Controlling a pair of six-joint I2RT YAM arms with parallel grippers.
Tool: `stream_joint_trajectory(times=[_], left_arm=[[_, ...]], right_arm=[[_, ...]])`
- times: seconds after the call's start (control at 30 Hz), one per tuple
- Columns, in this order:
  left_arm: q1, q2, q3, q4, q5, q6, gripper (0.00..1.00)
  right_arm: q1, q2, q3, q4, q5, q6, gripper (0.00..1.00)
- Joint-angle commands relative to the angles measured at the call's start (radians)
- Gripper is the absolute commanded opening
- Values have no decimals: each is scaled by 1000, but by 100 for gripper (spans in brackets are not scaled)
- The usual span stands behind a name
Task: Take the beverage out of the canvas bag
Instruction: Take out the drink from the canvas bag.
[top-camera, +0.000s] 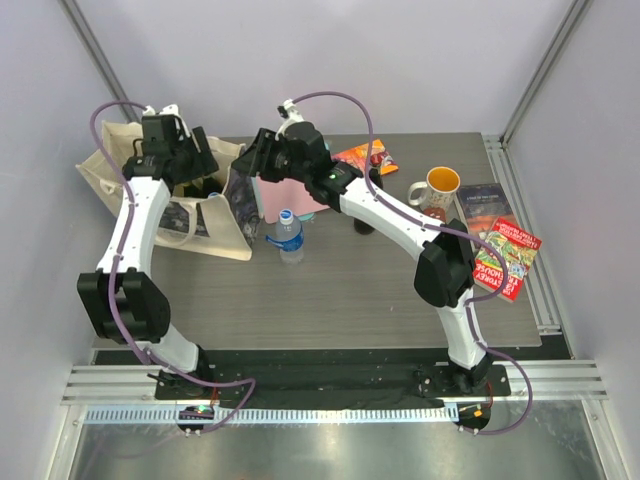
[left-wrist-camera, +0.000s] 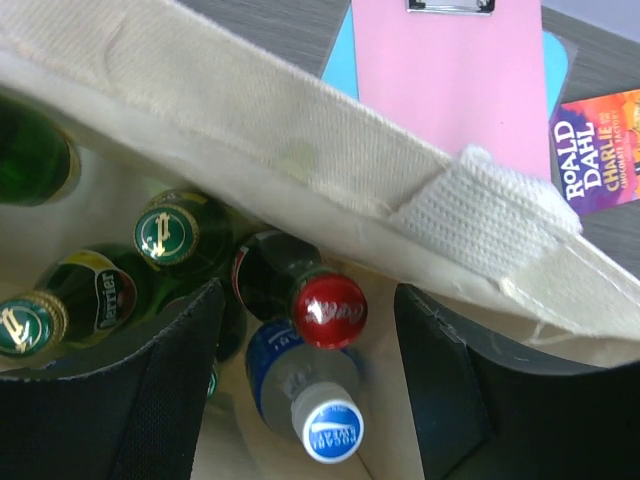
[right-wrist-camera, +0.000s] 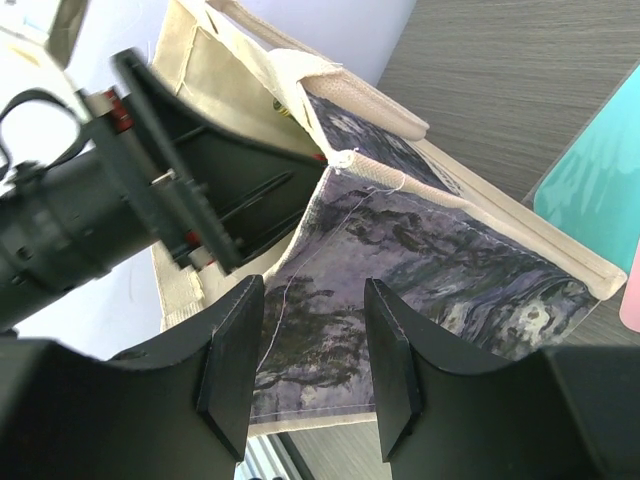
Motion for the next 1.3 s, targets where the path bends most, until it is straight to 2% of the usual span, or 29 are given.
stream_joint_trajectory(times=[0.0, 0.1, 0.37, 0.53, 0.8, 0.83, 0.87, 0.93, 0.97, 1.03, 1.27], left_arm=[[-12, 24, 72, 11, -33, 50, 69], [-41, 47, 95, -5, -71, 75, 68], [-84, 93, 138, -54, -134, 121, 52], [-104, 102, 166, -86, -168, 143, 48], [-113, 108, 180, -115, -206, 150, 36], [-113, 110, 183, -118, -208, 152, 33], [-112, 107, 189, -120, -206, 150, 21], [-112, 107, 197, -124, -205, 149, 13], [-113, 105, 217, -127, -205, 144, 6], [-113, 99, 237, -133, -212, 133, 0], [-112, 58, 310, -138, -249, 124, 0]], right_arm=[[6, -30, -22, -59, -31, -38, 49], [6, -30, -25, -58, -35, -38, 49], [6, -29, -22, -52, -43, -40, 50], [6, -30, -21, -47, -43, -40, 50], [6, -35, -21, -43, -43, -44, 50], [6, -36, -19, -41, -43, -47, 50], [6, -36, -16, -40, -43, -50, 50], [5, -38, -10, -35, -43, -54, 52], [5, -39, -8, -33, -45, -61, 54], [5, -42, -2, -29, -46, -66, 55], [3, -59, 18, 3, -63, -112, 60]])
